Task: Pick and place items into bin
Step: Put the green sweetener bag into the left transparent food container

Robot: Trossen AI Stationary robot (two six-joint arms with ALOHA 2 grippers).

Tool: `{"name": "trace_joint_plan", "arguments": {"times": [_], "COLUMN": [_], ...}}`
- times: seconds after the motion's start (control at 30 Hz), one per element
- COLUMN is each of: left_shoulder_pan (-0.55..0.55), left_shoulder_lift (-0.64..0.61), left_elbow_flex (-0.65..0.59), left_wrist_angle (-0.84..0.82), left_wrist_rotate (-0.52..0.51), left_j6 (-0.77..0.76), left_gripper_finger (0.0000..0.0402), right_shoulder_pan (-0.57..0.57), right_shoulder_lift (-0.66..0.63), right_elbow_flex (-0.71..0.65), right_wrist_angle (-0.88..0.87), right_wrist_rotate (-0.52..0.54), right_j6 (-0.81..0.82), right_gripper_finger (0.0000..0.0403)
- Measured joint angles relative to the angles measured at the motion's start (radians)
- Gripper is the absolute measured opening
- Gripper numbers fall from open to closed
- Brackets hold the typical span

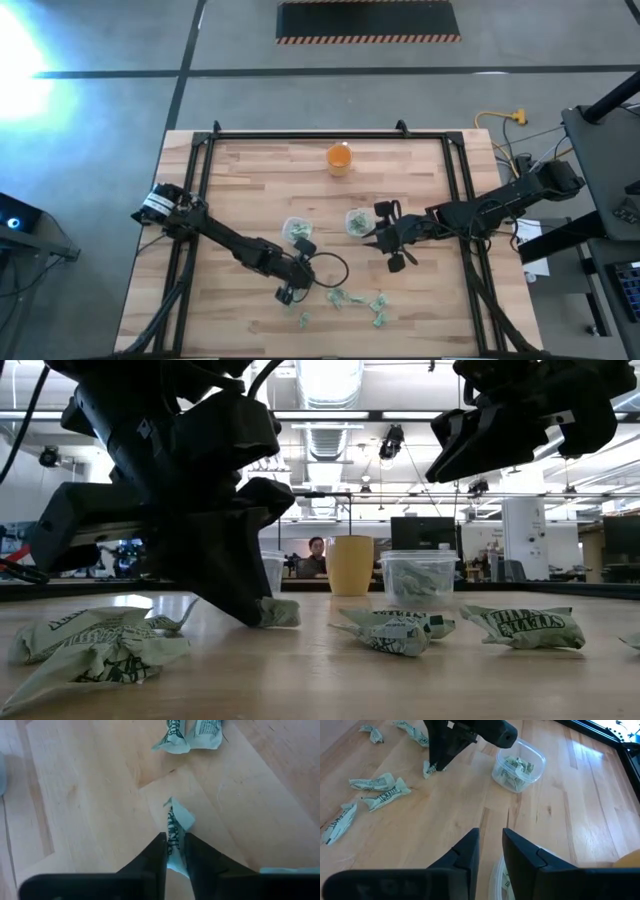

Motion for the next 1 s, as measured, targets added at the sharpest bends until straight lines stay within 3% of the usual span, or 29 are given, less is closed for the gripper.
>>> {"name": "trace_joint_plan", "arguments": {"times": [0.2,0.5,1.0], "left_shoulder_pan": [0.000,0.000,0.005], "left_shoulder_lift": [0.000,-0.047,-0.310], "left_elbow_flex": [0.006,0.015,0.006], "left_wrist_angle": [0.000,-0.043,-0.313], "left_wrist_rotate": [0.000,-0.039,-0.447], "left_j6": [0.000,0.001,0.001], "left_gripper_finger": [0.0006,0.0004,0.0004], "right_shoulder_pan": [0.000,0.000,0.000], "right_shoulder_lift": [0.000,0.000,0.000], "right_elbow_flex": [0.000,0.000,0.000], "right_wrist_angle": [0.000,-0.001,-0.015], "right_wrist_rotate": [0.000,0.000,0.000], "right_j6": [-0.003,-0.003,0.000], "right_gripper_finger": [0.0075,0.0072,0.0066]}}
